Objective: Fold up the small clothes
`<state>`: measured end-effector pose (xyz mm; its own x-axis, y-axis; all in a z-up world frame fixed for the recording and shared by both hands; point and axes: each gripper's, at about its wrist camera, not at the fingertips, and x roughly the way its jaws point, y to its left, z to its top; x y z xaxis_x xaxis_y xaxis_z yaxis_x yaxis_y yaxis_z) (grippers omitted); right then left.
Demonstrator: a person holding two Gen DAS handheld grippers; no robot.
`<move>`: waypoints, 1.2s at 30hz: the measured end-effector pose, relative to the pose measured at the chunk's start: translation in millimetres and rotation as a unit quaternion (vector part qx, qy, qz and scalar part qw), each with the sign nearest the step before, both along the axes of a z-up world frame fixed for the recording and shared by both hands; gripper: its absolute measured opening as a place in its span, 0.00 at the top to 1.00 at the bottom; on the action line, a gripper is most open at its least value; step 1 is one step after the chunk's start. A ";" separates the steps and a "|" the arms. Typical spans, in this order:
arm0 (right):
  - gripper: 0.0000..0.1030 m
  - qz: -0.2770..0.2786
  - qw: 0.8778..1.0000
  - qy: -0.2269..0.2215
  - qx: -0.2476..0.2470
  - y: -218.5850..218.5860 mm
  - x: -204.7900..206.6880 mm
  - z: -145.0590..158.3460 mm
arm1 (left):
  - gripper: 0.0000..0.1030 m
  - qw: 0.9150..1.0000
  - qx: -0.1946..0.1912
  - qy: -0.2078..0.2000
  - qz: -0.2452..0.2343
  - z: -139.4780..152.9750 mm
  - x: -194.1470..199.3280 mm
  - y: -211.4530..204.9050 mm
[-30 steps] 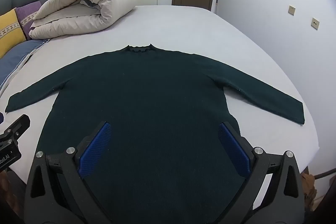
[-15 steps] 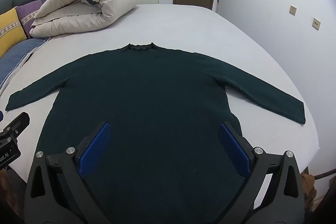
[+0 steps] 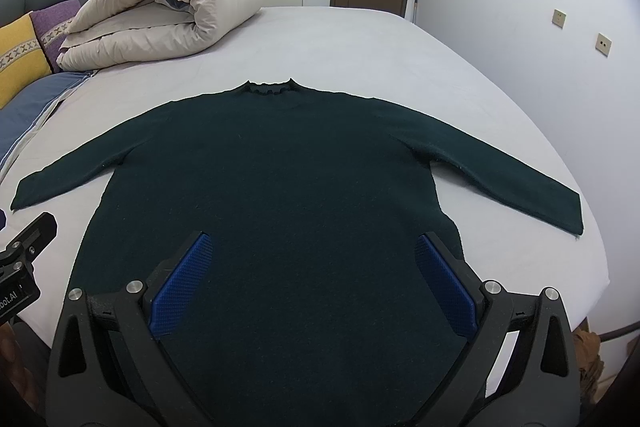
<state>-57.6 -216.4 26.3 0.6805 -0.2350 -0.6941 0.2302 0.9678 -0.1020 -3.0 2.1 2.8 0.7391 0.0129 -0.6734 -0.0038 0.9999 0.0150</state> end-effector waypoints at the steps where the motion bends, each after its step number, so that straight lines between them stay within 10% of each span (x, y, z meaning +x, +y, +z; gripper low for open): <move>1: 0.00 0.000 1.000 0.000 0.000 0.3 -0.2 -0.5 | 0.00 1.000 0.000 0.000 0.000 -0.1 -0.1 0.1; 36: 0.00 0.000 1.000 0.005 0.004 4.8 -3.0 -10.8 | 0.00 1.000 0.003 0.000 0.000 -0.9 -0.6 0.4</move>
